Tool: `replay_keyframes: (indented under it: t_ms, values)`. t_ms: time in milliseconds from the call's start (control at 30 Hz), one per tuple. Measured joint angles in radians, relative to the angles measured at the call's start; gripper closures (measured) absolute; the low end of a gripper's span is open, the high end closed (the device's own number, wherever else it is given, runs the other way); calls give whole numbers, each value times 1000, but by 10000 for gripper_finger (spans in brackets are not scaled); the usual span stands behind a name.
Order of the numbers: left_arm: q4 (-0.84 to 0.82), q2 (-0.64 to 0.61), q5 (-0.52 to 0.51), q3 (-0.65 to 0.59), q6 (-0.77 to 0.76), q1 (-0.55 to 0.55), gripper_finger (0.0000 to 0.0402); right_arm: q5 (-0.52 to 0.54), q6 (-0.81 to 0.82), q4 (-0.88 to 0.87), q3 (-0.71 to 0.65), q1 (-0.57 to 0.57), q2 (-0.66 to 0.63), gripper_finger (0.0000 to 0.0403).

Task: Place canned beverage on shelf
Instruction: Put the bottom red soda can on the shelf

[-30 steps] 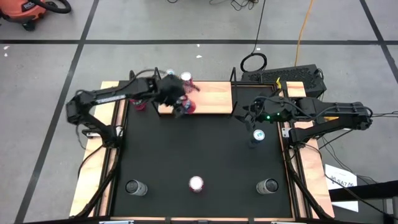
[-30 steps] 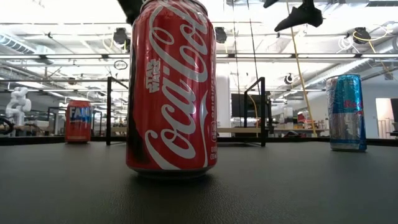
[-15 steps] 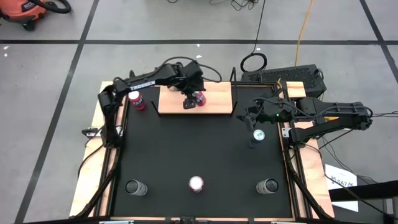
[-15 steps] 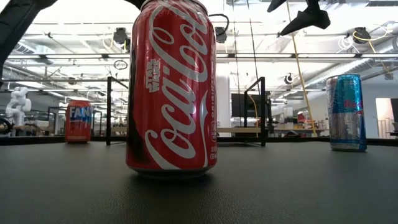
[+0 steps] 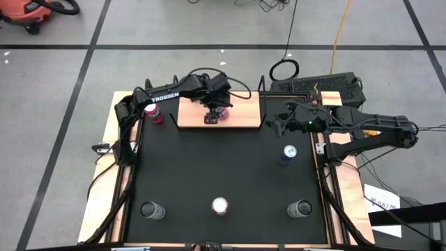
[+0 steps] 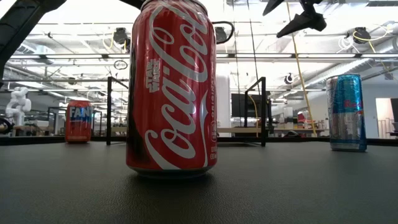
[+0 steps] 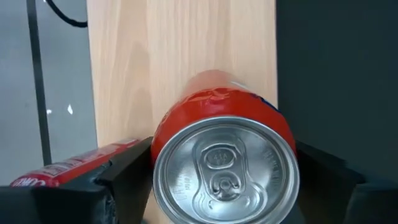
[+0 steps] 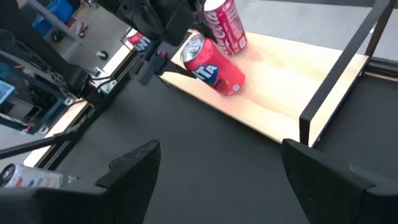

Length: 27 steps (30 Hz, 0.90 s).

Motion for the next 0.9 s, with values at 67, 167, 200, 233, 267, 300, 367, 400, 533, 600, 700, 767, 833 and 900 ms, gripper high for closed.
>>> replay_keyframes:
  t_ms: [67, 167, 200, 233, 267, 300, 367, 400, 533, 600, 700, 767, 833, 900]
  values:
    - [2, 1, -11, -1, 0, 0, 78, -1, -14, 18, 0, -7, 0, 83]
    - [0, 2, -14, -3, -3, 0, 73, -1, -17, 27, 0, -18, 0, 83]
    - [0, 2, -14, -3, -7, 0, 73, -2, -18, 31, 0, -20, 0, 83]
    - [1, 3, -14, -3, -8, 0, 72, -3, -20, 33, 0, -22, 0, 83]
    - [1, 3, -14, -3, -8, 0, 72, -4, -21, 33, 0, -23, 0, 83]
    - [1, 3, -13, -3, -9, 0, 71, -4, -21, 33, 0, -25, 0, 83]
    - [2, 3, -11, -3, -10, 0, 71, -4, -25, 33, 0, -25, 0, 83]
    - [1, 2, -12, -3, -10, 0, 71, -4, -27, 33, 0, -25, 1, 83]
    - [3, -22, -56, -3, -34, 0, 70, -6, -90, 67, 0, -25, 19, 83]
    - [1, -44, -75, -3, -40, 0, 70, -25, -162, 117, 0, -26, 39, 83]
    - [-4, -100, -84, -4, -87, 11, 70, -78, -304, 227, 0, -45, 85, 83]
    - [-6, -150, -71, -3, -121, 20, 70, -133, -393, 309, 0, -77, 124, 83]
    - [-10, -201, -29, -3, -156, 34, 70, -187, -491, 396, 0, -121, 167, 83]
    - [-8, -247, 12, -3, -200, 45, 70, -234, -589, 463, 0, -163, 211, 83]
